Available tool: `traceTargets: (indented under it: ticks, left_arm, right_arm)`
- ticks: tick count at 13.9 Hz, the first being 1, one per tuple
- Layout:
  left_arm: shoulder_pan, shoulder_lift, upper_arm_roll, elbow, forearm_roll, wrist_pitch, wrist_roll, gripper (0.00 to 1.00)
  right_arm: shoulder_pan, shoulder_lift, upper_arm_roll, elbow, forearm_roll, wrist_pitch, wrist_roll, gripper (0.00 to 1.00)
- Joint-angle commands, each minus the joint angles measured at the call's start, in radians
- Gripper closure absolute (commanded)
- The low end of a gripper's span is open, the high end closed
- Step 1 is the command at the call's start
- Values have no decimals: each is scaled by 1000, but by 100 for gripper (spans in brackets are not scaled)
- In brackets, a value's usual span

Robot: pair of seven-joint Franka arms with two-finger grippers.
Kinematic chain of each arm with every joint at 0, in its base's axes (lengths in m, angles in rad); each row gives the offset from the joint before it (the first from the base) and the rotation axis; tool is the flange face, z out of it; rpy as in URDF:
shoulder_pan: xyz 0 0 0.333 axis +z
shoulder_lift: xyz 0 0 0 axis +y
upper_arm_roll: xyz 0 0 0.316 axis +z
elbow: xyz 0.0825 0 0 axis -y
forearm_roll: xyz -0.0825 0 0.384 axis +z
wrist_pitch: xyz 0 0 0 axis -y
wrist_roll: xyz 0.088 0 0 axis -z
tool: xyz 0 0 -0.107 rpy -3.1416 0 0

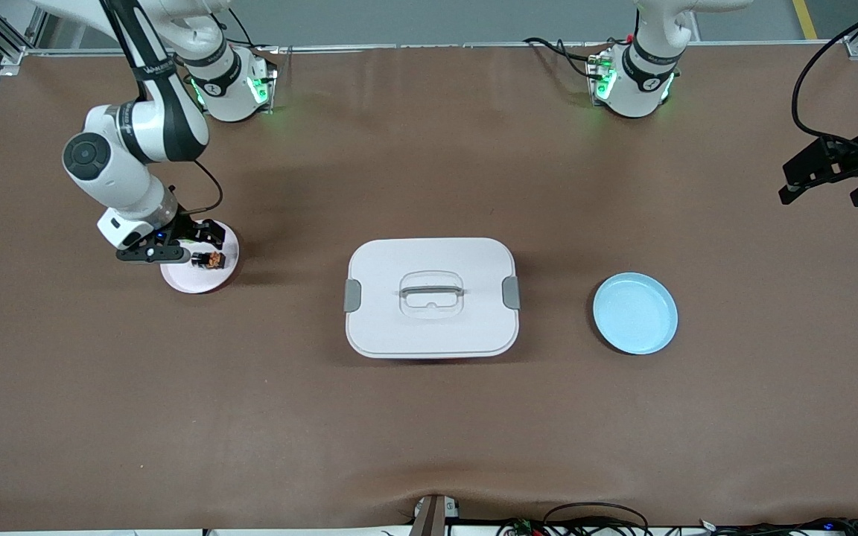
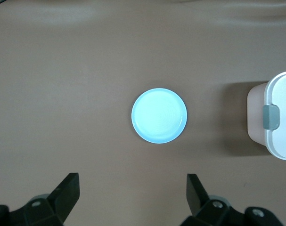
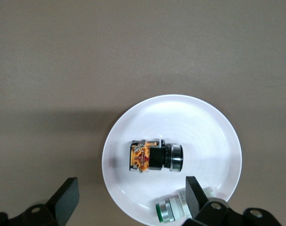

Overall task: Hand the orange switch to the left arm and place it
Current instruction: 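Reach the right gripper down to the orange switch on the pink plate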

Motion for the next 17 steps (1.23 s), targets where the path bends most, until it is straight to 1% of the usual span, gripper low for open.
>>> traceTargets:
  ticks: [1,4,10,17]
  left_arm:
    - [5,12,-8,27,8,-21,9,0]
    - [5,12,-8,27,8,-21,9,0]
    - [3,12,-8,27,8,-21,9,0]
    - [3,12,-9,27,8,-21,9,0]
  right_arm:
    - [-2,39,-7,0,-68,34,10,0]
    - [-44,93,-7,0,-106,111,10,0]
    - [-55,180,-9,-2,-108,215,11,0]
    - [-72,225,-9,-12,-111,274,7,0]
